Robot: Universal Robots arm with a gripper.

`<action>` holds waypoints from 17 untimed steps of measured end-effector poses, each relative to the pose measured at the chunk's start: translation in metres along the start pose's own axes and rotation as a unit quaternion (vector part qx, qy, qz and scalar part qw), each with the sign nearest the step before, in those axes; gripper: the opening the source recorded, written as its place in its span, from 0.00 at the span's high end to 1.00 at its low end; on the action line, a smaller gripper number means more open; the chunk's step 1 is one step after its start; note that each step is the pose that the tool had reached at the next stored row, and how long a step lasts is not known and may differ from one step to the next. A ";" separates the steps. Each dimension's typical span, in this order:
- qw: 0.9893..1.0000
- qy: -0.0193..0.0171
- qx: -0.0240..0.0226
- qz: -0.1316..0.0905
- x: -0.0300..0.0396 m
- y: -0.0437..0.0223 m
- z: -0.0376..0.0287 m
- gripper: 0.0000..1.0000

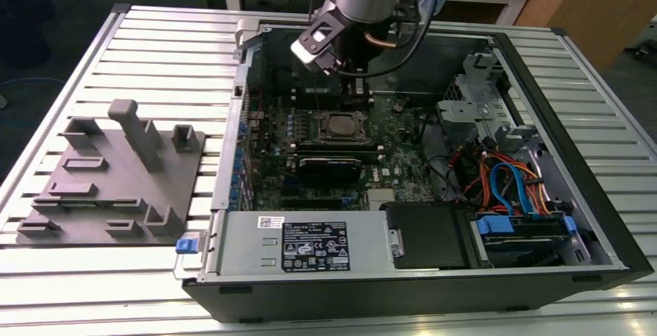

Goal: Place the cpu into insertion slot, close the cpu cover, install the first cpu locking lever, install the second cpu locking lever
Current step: 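Install the first cpu locking lever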

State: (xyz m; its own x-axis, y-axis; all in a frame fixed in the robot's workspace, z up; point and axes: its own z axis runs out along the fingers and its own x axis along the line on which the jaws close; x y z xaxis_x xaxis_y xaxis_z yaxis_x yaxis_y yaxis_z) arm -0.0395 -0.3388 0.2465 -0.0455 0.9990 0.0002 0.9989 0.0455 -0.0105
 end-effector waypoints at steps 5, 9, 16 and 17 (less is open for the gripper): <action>1.000 -0.001 0.000 0.000 0.0000 0.0000 -0.0015 0.89; 1.000 -0.001 0.000 0.000 0.0000 0.0000 -0.0016 0.89; 1.000 -0.001 0.000 -0.008 0.0000 0.0000 -0.0016 0.89; 1.000 -0.001 0.000 -0.013 0.0000 0.0000 -0.0016 0.89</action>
State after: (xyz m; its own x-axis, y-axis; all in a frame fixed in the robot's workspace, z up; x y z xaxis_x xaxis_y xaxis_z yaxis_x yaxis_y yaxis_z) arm -0.0395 -0.3388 0.2481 -0.0725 0.9974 -0.0016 0.9973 0.0725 -0.0106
